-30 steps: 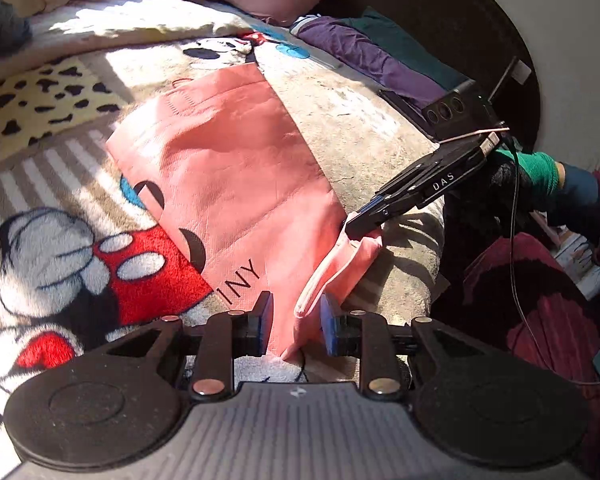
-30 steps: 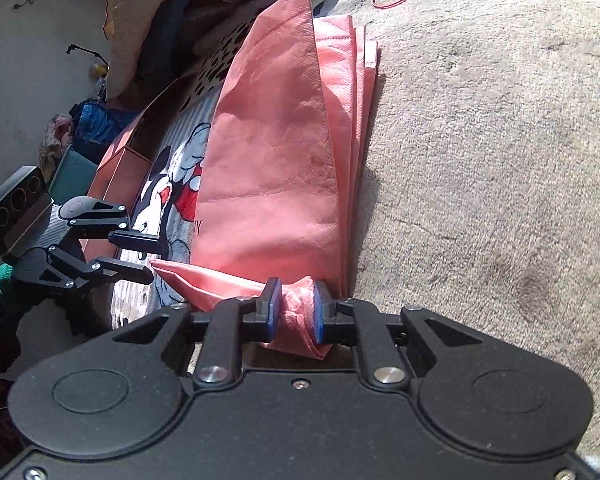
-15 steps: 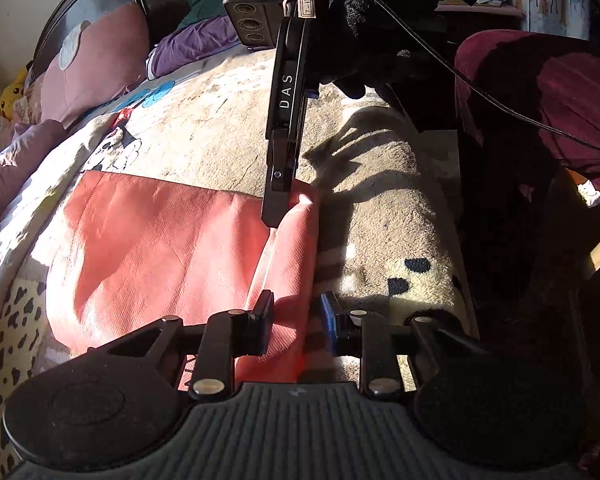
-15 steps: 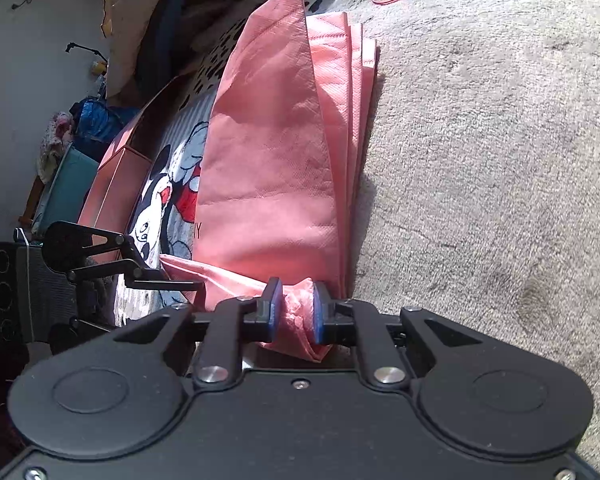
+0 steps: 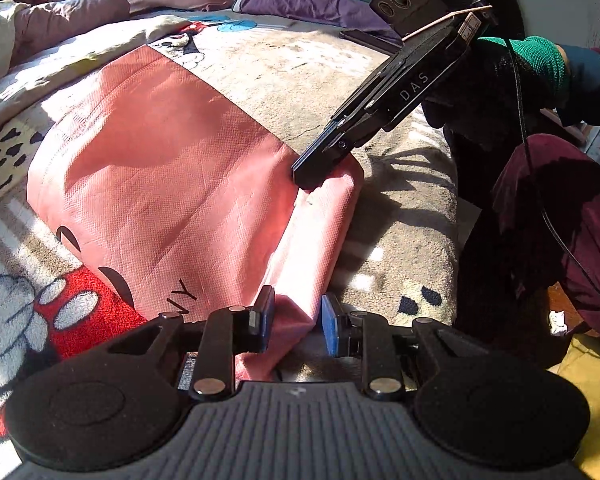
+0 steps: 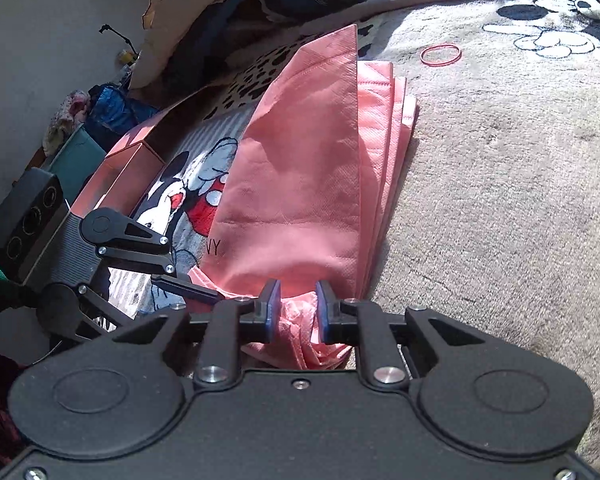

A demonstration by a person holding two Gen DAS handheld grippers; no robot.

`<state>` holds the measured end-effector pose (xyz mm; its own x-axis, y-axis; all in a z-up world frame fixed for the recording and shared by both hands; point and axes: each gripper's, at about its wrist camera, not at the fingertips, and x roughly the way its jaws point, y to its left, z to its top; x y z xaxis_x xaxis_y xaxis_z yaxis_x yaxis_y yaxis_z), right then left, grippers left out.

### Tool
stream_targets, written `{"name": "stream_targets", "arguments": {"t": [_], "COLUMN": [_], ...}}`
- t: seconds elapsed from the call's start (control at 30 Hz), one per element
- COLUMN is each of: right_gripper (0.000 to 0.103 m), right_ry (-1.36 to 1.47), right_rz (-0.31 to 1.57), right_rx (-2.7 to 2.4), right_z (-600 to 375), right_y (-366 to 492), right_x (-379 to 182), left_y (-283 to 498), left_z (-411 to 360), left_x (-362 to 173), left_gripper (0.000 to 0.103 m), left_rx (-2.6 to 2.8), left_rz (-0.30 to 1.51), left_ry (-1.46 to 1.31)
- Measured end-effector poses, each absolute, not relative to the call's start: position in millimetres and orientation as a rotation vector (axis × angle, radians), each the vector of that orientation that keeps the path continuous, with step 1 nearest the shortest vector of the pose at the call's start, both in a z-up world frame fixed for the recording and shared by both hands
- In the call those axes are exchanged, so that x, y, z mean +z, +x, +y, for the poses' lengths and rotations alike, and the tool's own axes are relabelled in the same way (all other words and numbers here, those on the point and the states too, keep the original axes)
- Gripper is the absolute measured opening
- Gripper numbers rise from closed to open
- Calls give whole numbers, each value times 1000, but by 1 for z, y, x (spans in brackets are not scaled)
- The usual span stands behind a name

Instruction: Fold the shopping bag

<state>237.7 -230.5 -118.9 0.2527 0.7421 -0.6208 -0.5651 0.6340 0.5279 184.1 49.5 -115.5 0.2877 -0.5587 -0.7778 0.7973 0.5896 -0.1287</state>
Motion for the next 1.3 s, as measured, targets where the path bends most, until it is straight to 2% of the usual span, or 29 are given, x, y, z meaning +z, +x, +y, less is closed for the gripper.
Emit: {"name": "stream_targets", "arguments": {"t": [0.03,0.1,0.23,0.3,0.4,0.5,0.63,0.97,1.13,1.3], "right_gripper": [27,29,28,26,21,10,5,3,3,3], "right_ry": [198,164,30,-38,-241,-233,-210,-167,-159,-166], "right_rz": [922,817,585,549,575,649,691,576,538,535], "right_rx": [896,873,922,996,1059,1030,998,976,976,969], "right_z": [-233,-239,-249,-235,-193,-182,-188,-196,-199,-197], "right_y": [233,223,192,182,169,188,198,185,178,175], "right_x": [-114,-100,-73,-68,-78,-98,-113,-137,-140,-138], "left_y": [184,185,187,188,191,194,198,191,177,184], "left_z": [50,51,48,47,45,45,49,84,96,100], "left_x": [-115,-115,-114,-113,-112,-112,-114,-132,-126,-127], "left_gripper": [25,25,25,25,25,26,26,26,26,26], "left_rx": [-925,-924,-933,-932,-938,-947,-961,-987,-1043,-1013], "left_rz": [895,901,915,931,945,952,954,860,748,804], "left_ry": [308,303,321,314,328,324,292,62,140,79]}}
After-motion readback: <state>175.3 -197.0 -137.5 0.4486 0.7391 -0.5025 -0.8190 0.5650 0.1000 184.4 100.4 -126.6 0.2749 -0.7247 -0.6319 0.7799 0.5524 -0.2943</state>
